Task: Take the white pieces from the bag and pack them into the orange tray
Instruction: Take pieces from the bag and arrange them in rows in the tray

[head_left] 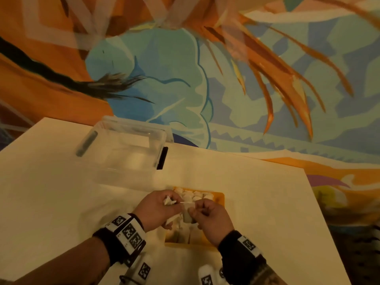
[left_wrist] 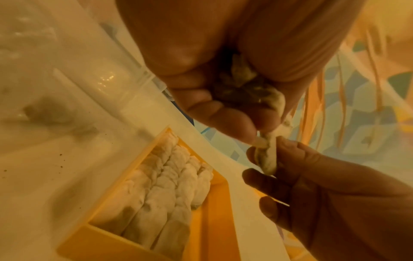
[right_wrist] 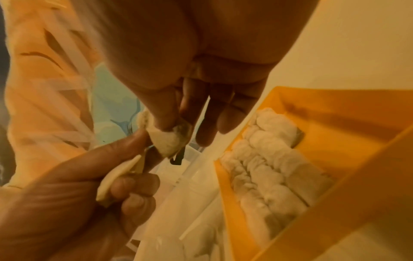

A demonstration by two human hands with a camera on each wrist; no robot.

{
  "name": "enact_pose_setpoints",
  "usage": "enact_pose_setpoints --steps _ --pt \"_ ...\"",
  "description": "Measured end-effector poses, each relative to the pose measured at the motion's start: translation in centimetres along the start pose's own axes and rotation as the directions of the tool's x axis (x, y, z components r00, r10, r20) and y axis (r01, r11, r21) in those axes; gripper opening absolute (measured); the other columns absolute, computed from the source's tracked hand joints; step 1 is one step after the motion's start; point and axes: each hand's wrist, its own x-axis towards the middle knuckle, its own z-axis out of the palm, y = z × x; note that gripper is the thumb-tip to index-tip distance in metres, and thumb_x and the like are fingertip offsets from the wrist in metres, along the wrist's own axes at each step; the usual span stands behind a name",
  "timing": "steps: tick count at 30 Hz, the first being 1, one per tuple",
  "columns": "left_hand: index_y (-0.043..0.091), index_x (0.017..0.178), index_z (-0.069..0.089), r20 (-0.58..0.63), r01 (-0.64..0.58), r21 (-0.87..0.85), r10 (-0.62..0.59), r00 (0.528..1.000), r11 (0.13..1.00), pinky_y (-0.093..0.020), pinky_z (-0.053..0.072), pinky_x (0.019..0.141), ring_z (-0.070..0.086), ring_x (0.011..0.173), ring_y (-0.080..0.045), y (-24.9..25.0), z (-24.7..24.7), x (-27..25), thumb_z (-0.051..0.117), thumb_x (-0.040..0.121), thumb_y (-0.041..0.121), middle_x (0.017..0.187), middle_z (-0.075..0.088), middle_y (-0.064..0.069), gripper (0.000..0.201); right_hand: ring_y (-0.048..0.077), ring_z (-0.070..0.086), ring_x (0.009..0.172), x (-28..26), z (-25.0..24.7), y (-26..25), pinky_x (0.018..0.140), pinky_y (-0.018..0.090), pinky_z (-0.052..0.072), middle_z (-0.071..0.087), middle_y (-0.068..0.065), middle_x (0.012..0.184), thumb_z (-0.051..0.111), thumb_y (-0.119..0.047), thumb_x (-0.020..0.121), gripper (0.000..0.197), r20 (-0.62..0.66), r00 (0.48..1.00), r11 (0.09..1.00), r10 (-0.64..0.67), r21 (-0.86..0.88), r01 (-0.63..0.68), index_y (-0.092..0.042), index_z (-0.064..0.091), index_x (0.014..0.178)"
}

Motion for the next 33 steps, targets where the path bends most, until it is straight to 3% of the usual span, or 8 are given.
enact_pose_setpoints --steps 6,10,13,17,24,28,31,33 --pt "0.033 0.069 0.065 0.022 -0.022 0.205 0.018 1.000 0.978 -0.028 0.051 0.047 0.062 0.050 -0.014 -0.7 3.7 1.1 0.075 0.082 0.030 0.069 0.066 0.000 0.017 0.000 0.058 0.069 0.2 -2.6 3.6 0.067 0.015 0.047 0.070 -0.004 0.078 0.072 -0.022 0.085 0.003 0.007 1.000 0.991 -0.012 -0.131 0.013 -0.025 0.071 0.083" --pt "0.039 0.076 0.064 0.007 -0.026 0.414 0.026 1.000 0.910 -0.021 0.049 0.061 0.062 0.074 -0.007 -1.5 5.6 1.7 0.070 0.083 0.041 0.086 0.066 0.011 0.010 -0.001 0.056 0.065 0.7 -4.3 5.4 0.064 0.018 0.047 0.065 -0.015 0.068 0.072 -0.028 0.082 0.013 0.037 0.996 0.964 0.087 -0.254 -0.075 -0.035 0.068 0.072" --pt "0.039 0.087 0.065 -0.091 0.070 0.431 -0.034 0.995 0.900 -0.020 0.051 0.063 0.061 0.079 -0.005 -2.6 5.2 3.1 0.066 0.087 0.041 0.095 0.064 0.013 0.002 0.011 0.064 0.076 2.2 -5.5 6.3 0.075 0.030 0.055 0.071 -0.009 0.080 0.072 -0.030 0.080 0.006 -0.073 0.983 0.951 0.168 -0.250 -0.181 -0.027 0.070 0.085" --pt "0.032 0.111 0.062 -0.211 0.234 0.519 -0.142 0.967 0.822 -0.026 0.051 0.083 0.064 0.102 -0.020 -4.8 3.4 5.2 0.066 0.086 0.045 0.117 0.068 -0.003 0.028 0.023 0.068 0.081 4.7 -5.6 7.0 0.077 0.042 0.059 0.071 0.002 0.088 0.062 -0.031 0.084 0.010 -0.165 0.958 0.913 0.235 -0.300 -0.276 -0.025 0.066 0.090" --pt "0.029 0.134 0.052 -0.158 0.284 0.599 -0.237 0.959 0.749 -0.027 0.049 0.090 0.063 0.110 -0.021 -6.5 2.9 6.5 0.066 0.086 0.045 0.128 0.064 -0.003 0.053 0.029 0.063 0.107 8.1 -3.5 7.0 0.076 0.029 0.048 0.064 0.012 0.120 0.051 -0.020 0.097 0.025 -0.203 0.906 0.701 0.371 -0.579 -0.417 -0.010 0.060 0.118" --pt "0.031 0.134 0.052 -0.150 0.287 0.562 -0.246 0.958 0.776 -0.024 0.048 0.085 0.064 0.107 -0.020 -6.9 2.6 6.5 0.067 0.086 0.042 0.127 0.065 -0.002 0.051 0.030 0.066 0.097 9.2 -2.3 6.9 0.079 0.034 0.056 0.066 0.013 0.113 0.055 -0.017 0.094 0.033 -0.219 0.864 0.636 0.453 -0.600 -0.486 -0.005 0.053 0.125" --pt "0.031 0.134 0.052 -0.144 0.286 0.545 -0.248 0.958 0.788 -0.025 0.049 0.086 0.063 0.109 -0.019 -7.0 2.5 6.6 0.069 0.086 0.042 0.125 0.065 -0.002 0.052 0.022 0.057 0.063 9.5 -1.8 7.3 0.059 0.033 0.053 0.059 0.006 0.082 0.053 -0.012 0.091 0.033 -0.298 0.841 0.672 0.451 -0.507 -0.540 -0.014 0.046 0.124" --pt "0.032 0.134 0.052 -0.136 0.286 0.534 -0.253 0.958 0.795 -0.026 0.049 0.086 0.063 0.109 -0.019 -7.1 2.4 6.5 0.069 0.086 0.042 0.125 0.065 -0.001 0.052 0.020 0.054 0.059 9.7 -1.6 7.5 0.056 0.031 0.051 0.056 0.004 0.078 0.052 -0.013 0.091 0.034 -0.330 0.834 0.677 0.442 -0.487 -0.552 -0.018 0.046 0.124"
